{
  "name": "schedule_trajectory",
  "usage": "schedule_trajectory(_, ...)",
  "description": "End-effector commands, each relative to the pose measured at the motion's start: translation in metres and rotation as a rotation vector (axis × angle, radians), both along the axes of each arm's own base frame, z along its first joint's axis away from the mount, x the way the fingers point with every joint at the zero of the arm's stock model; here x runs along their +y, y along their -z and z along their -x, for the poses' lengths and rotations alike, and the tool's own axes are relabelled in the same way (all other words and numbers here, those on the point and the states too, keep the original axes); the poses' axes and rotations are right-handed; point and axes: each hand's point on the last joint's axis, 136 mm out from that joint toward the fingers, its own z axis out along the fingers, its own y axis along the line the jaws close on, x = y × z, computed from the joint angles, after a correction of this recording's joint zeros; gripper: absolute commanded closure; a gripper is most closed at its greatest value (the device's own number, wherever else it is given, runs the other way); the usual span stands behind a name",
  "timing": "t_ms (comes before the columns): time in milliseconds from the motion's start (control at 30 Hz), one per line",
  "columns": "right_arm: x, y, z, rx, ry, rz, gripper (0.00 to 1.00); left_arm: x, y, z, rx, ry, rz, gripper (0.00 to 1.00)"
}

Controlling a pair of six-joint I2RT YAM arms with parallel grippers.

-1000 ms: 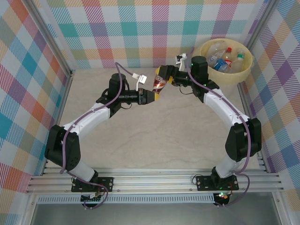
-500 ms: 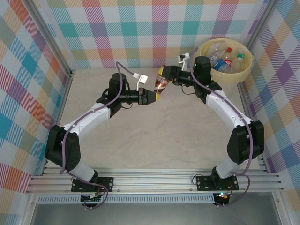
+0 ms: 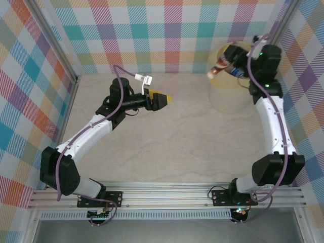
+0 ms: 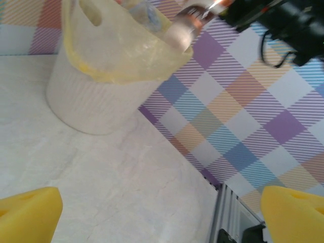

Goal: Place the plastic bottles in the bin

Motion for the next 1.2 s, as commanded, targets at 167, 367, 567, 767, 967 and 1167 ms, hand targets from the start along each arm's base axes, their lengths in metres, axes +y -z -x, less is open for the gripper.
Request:
schedule_trajectory(167, -0.100, 0.016, -0.028, 0.124, 0.379, 0.302, 0.45, 0.004, 0.021, -0.011, 0.023, -0.074, -0.071, 0.00)
schedule_trajectory(367, -0.109, 0.063, -0.060, 0.283, 0.381, 0.312, 0.40, 0.005, 0.031, -0.016, 0.041, -0.088, -0.091, 0.00)
schedule_trajectory(567, -0.106, 0.115, -0.088, 0.440, 0.324, 0.236, 0.36, 0.006, 0.038, -0.018, 0.054, -0.100, -0.114, 0.00)
schedule_trajectory(767, -0.118, 0.136, -0.094, 0.533, 0.366, 0.276, 0.31, 0.011, 0.042, -0.018, 0.053, -0.125, -0.142, 0.00)
schedule_trajectory(967, -0.120, 0.103, -0.081, 0.477, 0.392, 0.286, 0.17, 0.013, 0.046, -0.021, 0.055, -0.139, -0.156, 0.00)
schedule_trajectory(1167, -0.141, 0.074, -0.056, 0.448, 0.515, 0.383, 0.12, 0.016, 0.052, -0.026, 0.063, -0.174, -0.173, 0.00)
